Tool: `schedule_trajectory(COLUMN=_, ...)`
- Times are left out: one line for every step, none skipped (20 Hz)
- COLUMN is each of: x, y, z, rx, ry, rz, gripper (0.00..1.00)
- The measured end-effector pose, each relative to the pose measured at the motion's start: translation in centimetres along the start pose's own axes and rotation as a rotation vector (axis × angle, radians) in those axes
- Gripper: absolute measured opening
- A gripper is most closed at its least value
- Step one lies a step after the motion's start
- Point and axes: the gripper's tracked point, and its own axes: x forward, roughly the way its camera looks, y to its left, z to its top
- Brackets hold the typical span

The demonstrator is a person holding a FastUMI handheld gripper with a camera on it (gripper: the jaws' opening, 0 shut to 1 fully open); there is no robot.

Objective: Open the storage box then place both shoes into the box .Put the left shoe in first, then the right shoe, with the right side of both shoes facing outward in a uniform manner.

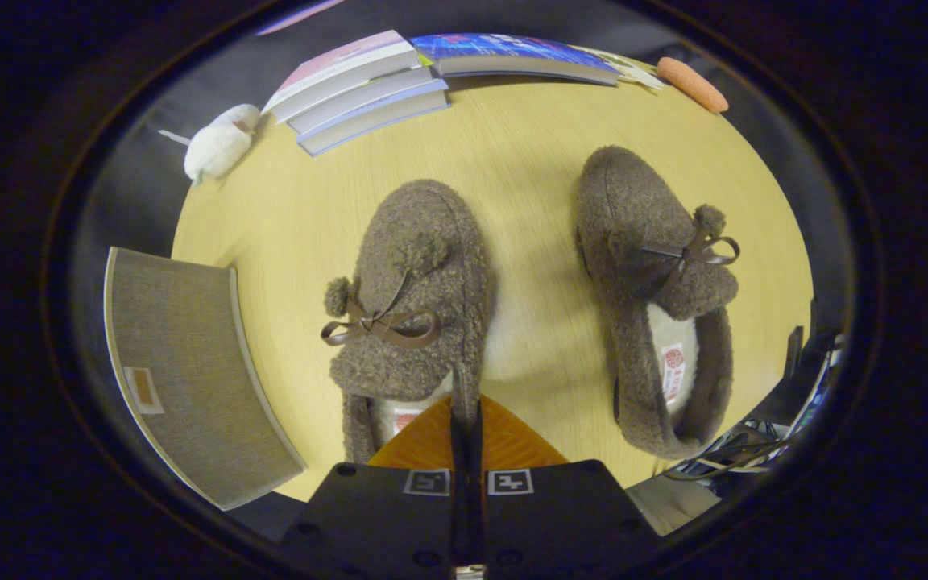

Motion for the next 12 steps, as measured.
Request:
schedule_trajectory(x=-0.5, y=0.3, z=0.1, rx=0.008, ry=-0.009, rz=-0.002, gripper=0.03)
schedule_trajectory(x=-1.1, y=0.6, z=0.3, rx=0.007, ry=-0.021, rz=-0.008, gripper=0.03)
schedule_trajectory(x=-1.8, y=0.8, z=0.2, rx=-0.005, ry=-0.025, rz=-0.023, gripper=0.03)
schedule_trajectory(x=-2.6, y=1.0, z=0.3, rx=-0.016, ry=-0.034, rz=-0.038, gripper=0.03)
schedule_trajectory(x=-3.4, y=1.3, z=0.5, rx=-0.020, ry=-0.046, rz=-0.049, gripper=0.03)
schedule_trajectory(x=-4.3, y=1.6, z=0.6, rx=-0.021, ry=-0.056, rz=-0.065, gripper=0.03)
schedule_trajectory(x=-5.3, y=1.9, z=0.7, rx=-0.022, ry=-0.072, rz=-0.082, gripper=0.03)
schedule_trajectory(x=-6.4, y=2.3, z=0.9, rx=-0.024, ry=-0.089, rz=-0.094, gripper=0.03)
schedule_trajectory(x=-7.7, y=2.8, z=1.1, rx=-0.022, ry=-0.109, rz=-0.104, gripper=0.03)
schedule_trajectory(x=-9.2, y=3.3, z=1.2, rx=-0.016, ry=-0.128, rz=-0.119, gripper=0.03)
schedule_trajectory(x=-10.7, y=3.7, z=1.2, rx=-0.015, ry=-0.143, rz=-0.137, gripper=0.03)
schedule_trajectory(x=-12.4, y=4.2, z=1.2, rx=-0.016, ry=-0.157, rz=-0.158, gripper=0.03)
